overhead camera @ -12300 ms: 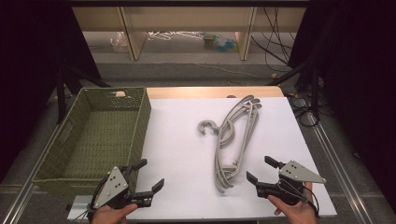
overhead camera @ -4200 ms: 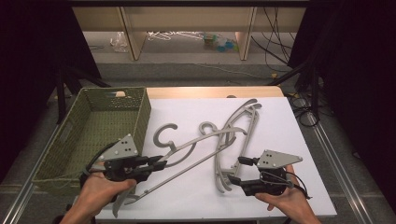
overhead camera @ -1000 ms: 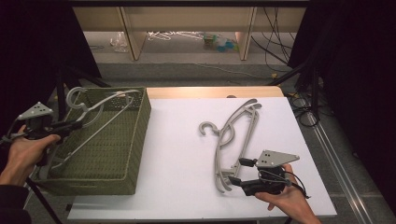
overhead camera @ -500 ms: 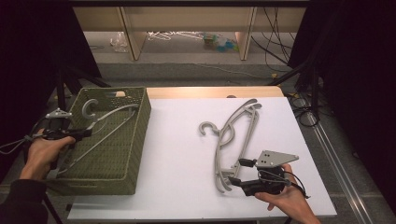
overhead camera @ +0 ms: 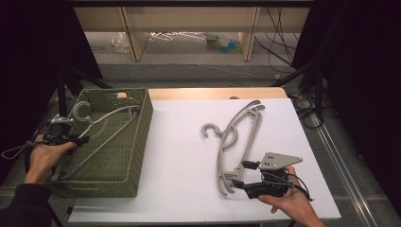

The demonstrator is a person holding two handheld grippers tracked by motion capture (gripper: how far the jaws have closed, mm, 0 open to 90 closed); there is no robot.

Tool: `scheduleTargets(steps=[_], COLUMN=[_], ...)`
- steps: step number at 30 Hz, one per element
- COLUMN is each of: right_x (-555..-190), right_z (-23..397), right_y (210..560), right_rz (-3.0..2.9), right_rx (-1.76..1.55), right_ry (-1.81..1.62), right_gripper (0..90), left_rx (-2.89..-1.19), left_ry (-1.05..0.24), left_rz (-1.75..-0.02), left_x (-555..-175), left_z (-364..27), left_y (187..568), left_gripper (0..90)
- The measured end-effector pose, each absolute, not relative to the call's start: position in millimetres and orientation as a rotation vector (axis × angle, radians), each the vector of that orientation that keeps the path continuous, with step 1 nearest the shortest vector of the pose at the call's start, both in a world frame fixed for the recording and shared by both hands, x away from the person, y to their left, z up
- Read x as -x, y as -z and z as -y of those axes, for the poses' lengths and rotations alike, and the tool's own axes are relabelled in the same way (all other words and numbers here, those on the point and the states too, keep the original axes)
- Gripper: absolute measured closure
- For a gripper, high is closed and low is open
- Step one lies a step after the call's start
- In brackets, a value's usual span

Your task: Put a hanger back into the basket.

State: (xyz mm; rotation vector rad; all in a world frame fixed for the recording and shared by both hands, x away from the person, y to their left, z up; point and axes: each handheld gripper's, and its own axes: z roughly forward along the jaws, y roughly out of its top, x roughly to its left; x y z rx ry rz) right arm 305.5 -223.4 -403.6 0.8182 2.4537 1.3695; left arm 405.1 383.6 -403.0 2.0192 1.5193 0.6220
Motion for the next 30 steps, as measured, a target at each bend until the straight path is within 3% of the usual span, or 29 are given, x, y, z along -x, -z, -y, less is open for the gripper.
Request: scheduleTargets(steps=[4, 8, 11, 15, 18, 25, 30], right_x=[-307, -307, -308, -309, -308, -310, -312], right_z=[223, 224, 225, 225, 224, 225, 225], right_y=[405, 407, 408, 409, 408, 410, 412], right_rz=[-2.446, -2.45, -2.44, -2.445, -2.452, -2.444, -2.449], right_rx=[-0.81, -0.827, -0.831, -0.836, -0.836, -0.836, -0.846], right_ry=[-1.388, -1.39, -1.392, -1.397, -1.394, -1.4, -1.416], right_gripper=[29.1, 28.9, 28.7, 28.7, 28.7, 28.7, 28.4], left_rx=[-1.94, -1.832, -1.818, -1.917, -1.902, -1.774, -1.72], left_ry=[-0.668, -0.707, -0.731, -0.774, -0.772, -0.693, -0.651], left_rz=[-1.551, -1.503, -1.446, -1.402, -1.397, -1.359, -1.241], left_x=[-401, -386, -376, -371, -372, -358, -335], left_z=[-383, -374, -368, -362, -362, -351, -318], left_y=[397, 377, 365, 359, 362, 362, 362], left_gripper=[48.7, 40.2, 39.4, 49.9, 49.1, 39.4, 34.2])
